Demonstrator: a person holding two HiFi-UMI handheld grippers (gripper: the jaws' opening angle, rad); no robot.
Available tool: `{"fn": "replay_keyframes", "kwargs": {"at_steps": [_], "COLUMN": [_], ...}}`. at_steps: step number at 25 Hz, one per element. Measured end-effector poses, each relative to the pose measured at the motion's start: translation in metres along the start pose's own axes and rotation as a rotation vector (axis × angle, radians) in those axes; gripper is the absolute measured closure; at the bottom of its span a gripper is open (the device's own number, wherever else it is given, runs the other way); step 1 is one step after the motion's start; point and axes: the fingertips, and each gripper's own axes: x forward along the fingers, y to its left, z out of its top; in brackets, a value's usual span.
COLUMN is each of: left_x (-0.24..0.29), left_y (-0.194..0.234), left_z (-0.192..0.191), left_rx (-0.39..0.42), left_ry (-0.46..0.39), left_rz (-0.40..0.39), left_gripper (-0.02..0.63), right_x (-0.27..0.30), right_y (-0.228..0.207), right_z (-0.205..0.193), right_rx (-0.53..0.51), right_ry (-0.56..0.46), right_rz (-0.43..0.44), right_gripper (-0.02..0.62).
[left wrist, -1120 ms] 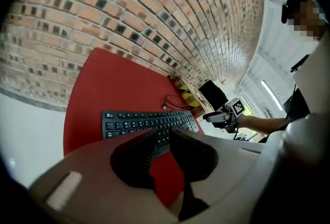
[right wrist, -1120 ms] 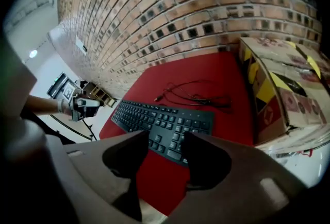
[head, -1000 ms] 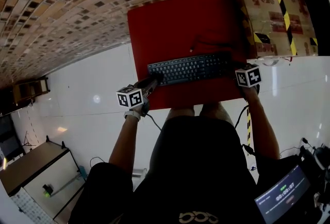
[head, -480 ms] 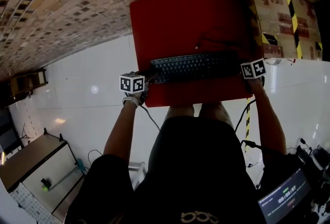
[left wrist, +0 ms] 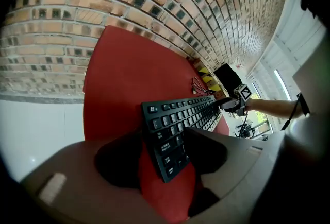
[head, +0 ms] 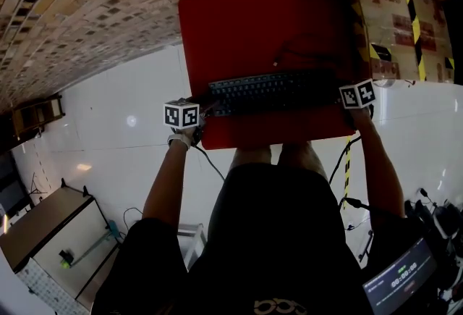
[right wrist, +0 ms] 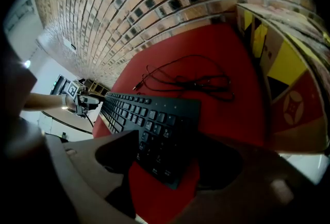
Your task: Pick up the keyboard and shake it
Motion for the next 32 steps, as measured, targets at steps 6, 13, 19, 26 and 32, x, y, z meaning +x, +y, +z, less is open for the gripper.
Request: {"fn": "replay_keyframes", "kwargs": {"at_steps": [6,13,19,26,32], "left_x": [0.011,0.012,0.004,-0.037,-0.015], "left_y": [0.000,-0.004,-0.014,-0.060,-0.122], "left_z": [-0.001,0.003,-0.005,0.004,-0.003], "left_rx": [0.020,-0.064,-0.182,-0.348,-0.104], "left_ry": [0.050,-0.007,-0.069,-0.217,-0.076], "left_rz": [-0.055,-0.146,-0.244,-0.544,-0.611], "left_gripper": [0.356,0.339,0.335,0.448,0.408], "right_x": [-0.002,-0.007,-0.010,-0.019,-0.019], "right_y": [0.001,-0.006,-0.005,-0.012,-0.010], "right_z": [-0.001,-0.001,0.002,0.010,0.016], "right_rx": [-0.046,-0.071,-0.014,0.045,-0.024], "right_ry": [0.002,-0.053,-0.131,-0.232,-0.209], "right_rz": [0.082,0.129,0.215,0.273,0.278], "right_gripper": [0.275,0.330,0.348,0.383,0.383]}}
